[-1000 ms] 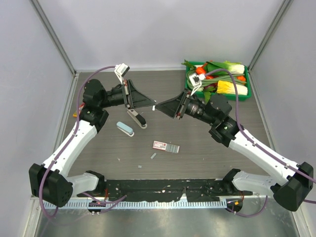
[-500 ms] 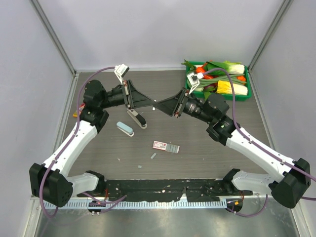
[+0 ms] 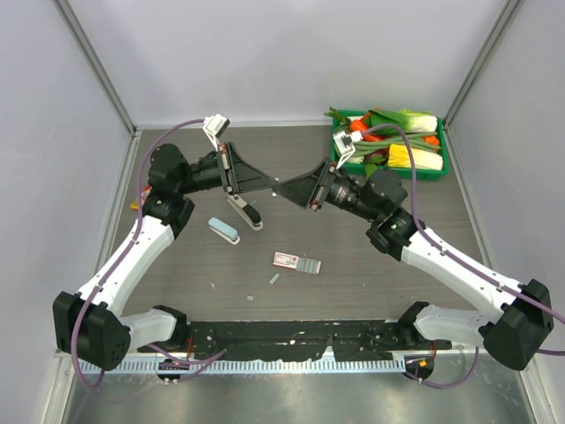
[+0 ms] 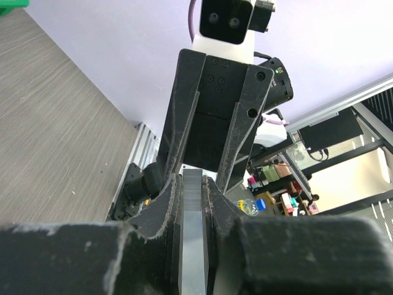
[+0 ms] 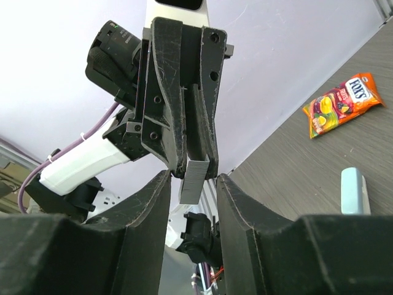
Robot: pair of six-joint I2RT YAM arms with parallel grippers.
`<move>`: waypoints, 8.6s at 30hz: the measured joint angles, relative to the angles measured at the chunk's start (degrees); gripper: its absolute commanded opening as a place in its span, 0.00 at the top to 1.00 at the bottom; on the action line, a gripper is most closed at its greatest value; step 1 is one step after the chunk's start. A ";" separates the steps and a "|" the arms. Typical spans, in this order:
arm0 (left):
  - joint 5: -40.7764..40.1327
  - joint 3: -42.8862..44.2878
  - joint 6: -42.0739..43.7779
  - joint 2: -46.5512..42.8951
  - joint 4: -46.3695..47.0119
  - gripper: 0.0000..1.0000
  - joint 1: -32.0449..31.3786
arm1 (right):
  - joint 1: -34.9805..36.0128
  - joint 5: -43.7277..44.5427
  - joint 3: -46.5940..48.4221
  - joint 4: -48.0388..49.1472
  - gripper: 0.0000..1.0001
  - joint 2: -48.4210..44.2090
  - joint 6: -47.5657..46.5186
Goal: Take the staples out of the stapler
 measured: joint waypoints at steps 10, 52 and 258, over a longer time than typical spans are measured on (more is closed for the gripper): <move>0.00 0.00 -0.13 0.00 0.96 0.88 0.00 | 0.48 -1.64 -0.33 1.05 0.60 1.01 0.83; 0.96 -0.83 1.46 -0.42 1.09 0.42 0.04 | 0.72 -1.07 -0.92 1.05 0.97 -0.13 0.13; -44.85 6.36 78.29 7.93 -60.26 0.00 -3.56 | 4.00 22.88 -1.86 -51.39 0.99 13.73 -12.68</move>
